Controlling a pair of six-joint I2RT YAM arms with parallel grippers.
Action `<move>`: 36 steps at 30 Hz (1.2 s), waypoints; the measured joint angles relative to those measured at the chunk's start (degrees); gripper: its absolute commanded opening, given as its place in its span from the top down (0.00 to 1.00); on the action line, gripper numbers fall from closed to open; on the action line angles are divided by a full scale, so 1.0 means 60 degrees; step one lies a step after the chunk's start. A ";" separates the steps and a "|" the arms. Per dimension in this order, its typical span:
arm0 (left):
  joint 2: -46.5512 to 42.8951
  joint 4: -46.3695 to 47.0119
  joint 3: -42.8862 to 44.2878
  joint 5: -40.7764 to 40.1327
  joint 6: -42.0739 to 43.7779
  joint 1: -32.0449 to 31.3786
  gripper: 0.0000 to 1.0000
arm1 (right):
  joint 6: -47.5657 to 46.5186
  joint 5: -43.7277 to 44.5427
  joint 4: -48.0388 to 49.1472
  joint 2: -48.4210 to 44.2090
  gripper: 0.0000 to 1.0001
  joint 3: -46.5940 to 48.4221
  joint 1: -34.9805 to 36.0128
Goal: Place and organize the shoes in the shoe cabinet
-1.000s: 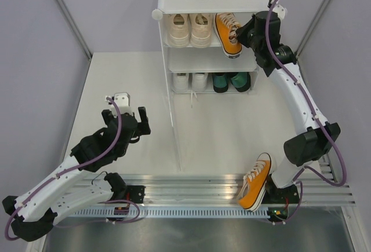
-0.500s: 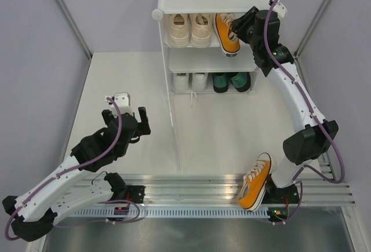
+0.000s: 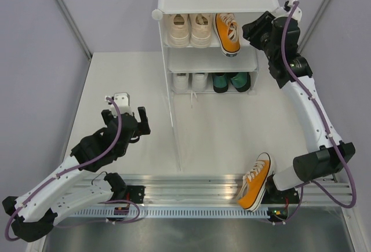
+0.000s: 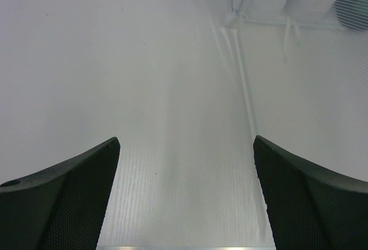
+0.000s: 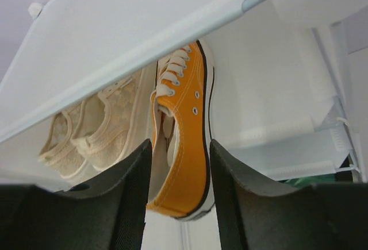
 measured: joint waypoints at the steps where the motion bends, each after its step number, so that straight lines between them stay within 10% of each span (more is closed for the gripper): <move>1: 0.0000 0.0000 0.0000 0.0000 0.0000 0.0007 0.00 | -0.0095 -0.0095 -0.0033 -0.0237 0.56 -0.0164 0.0000; 5: 0.0000 0.0000 0.0000 0.0000 0.0000 0.0011 0.00 | -0.0499 -0.0568 -0.0117 -0.1439 0.78 -0.1224 0.0007; 18: 0.0127 0.0047 0.0000 0.0157 0.0004 0.0149 0.00 | -0.1366 -0.2444 -0.0419 -0.2750 0.72 -0.3741 0.0095; 36: 0.0273 0.0211 0.0000 0.0171 0.0095 0.0357 0.00 | -0.1796 -0.2779 -0.0353 0.0120 0.73 -0.1344 0.0262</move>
